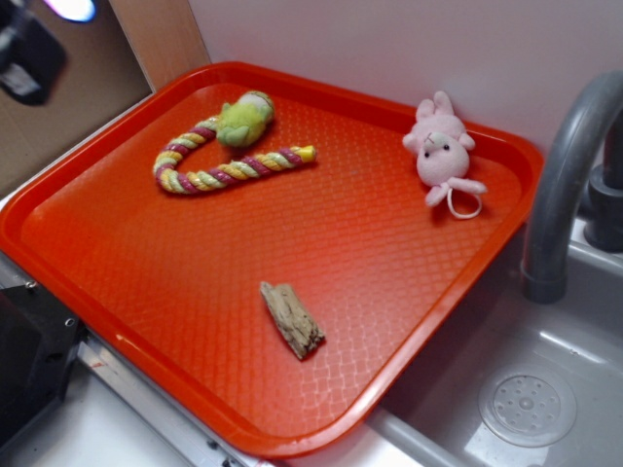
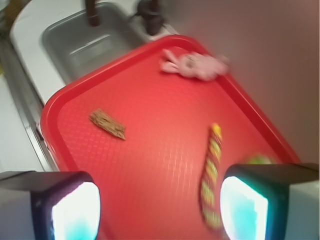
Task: Grab the wood chip.
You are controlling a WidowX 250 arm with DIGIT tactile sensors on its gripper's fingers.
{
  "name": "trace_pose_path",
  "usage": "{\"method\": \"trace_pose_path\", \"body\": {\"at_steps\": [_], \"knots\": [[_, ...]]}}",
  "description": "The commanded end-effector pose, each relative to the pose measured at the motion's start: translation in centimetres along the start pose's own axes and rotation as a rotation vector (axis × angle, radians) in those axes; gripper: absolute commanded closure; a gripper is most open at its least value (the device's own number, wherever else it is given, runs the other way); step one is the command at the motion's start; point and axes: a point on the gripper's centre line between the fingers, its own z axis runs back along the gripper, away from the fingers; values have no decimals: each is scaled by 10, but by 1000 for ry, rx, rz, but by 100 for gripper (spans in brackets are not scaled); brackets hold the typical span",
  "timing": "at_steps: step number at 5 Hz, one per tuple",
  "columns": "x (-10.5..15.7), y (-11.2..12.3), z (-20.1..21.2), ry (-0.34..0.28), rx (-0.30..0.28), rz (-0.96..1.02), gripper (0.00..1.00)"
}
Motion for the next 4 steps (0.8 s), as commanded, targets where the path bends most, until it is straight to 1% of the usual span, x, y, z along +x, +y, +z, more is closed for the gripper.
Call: {"method": "trace_pose_path", "body": {"at_steps": [1,2,3,4], "knots": [[32,-38,-39,-38,-84,-488,0],[29,-47,-62,-31,-181,-723,0],[27,-51,-91,-14,-277,-916,0],[25,-54,-113,47,-266,-935,0]]}}
